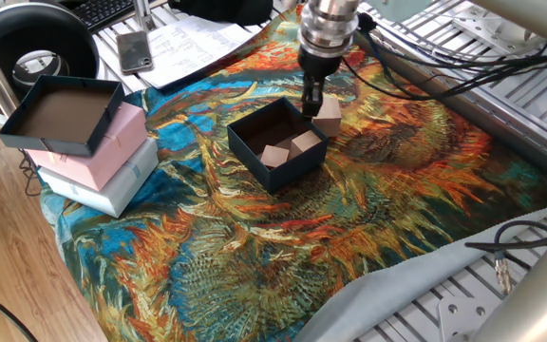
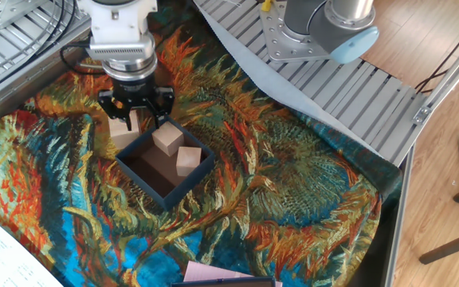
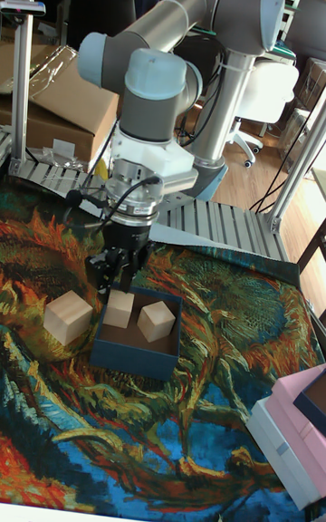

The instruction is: Take everything out of the gift box

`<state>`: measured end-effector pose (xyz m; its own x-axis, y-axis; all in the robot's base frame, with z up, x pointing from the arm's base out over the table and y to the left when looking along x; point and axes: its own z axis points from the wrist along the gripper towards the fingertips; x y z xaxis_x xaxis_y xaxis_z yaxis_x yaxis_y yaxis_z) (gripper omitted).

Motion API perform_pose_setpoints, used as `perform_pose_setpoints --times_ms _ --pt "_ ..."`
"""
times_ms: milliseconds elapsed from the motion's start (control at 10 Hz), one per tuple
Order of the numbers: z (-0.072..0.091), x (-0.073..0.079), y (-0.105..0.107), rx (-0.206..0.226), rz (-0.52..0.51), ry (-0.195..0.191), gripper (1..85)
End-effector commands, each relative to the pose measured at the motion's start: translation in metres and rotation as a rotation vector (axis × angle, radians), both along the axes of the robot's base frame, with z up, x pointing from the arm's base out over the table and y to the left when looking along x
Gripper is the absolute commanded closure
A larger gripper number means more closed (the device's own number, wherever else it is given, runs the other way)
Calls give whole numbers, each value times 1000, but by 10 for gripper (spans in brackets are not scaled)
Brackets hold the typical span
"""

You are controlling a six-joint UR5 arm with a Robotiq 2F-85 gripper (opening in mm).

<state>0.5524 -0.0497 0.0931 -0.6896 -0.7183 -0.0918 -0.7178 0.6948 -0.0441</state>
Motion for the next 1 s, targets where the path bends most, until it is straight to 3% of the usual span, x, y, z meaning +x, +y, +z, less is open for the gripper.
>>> perform_pose_setpoints --times_ms 0,300,600,800,900 --pt "-5 8 17 12 -5 6 377" --pt "-12 10 22 3 -9 7 377" --pt "-19 13 29 45 -9 1 377" --pt "-18 5 45 91 -28 23 343" --pt "-18 3 47 89 -25 24 330"
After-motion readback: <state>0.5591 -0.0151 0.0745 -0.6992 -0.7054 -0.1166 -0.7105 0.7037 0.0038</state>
